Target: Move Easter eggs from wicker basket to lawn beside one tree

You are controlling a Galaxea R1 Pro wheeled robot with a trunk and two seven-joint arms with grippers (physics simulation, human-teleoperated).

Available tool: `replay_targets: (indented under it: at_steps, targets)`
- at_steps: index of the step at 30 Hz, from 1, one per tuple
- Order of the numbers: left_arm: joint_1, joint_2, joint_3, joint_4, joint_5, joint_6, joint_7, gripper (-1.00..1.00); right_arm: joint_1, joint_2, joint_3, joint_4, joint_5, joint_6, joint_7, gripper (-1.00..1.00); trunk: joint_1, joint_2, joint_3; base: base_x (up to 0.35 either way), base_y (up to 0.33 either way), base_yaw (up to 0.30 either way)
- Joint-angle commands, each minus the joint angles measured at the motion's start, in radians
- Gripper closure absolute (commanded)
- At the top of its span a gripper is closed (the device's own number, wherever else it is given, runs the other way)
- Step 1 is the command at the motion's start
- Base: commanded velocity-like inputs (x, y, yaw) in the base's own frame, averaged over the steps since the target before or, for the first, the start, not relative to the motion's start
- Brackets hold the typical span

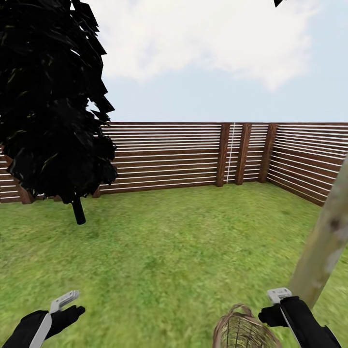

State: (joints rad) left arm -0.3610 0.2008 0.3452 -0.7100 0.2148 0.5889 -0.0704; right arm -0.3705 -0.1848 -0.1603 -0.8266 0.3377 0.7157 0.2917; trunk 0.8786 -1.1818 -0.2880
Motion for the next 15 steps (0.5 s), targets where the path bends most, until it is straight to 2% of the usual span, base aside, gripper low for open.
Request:
replay_targets:
  at_steps: [1,8,15]
  targets:
    - [-0.001,0.000,0.003,0.000,0.000,0.005,-0.005,-1.00,-0.001,0.001,-0.002,-0.002,0.011,0.004,0.009,-1.00,0.004,-0.008,-0.005,0.026,0.305,0.000]
    - [-0.001,-0.001,0.004,0.000,0.002,0.005,-0.005,-1.00,-0.001,0.001,-0.002,-0.002,0.011,0.004,0.009,-1.00,0.031,-0.057,-0.026,0.118,0.270,0.000]
    - [0.000,-0.002,0.004,0.000,0.000,0.003,-0.005,-1.00,-0.001,-0.002,-0.003,-0.002,0.009,0.002,0.010,-1.00,0.058,-0.106,-0.048,0.028,0.038,0.000]
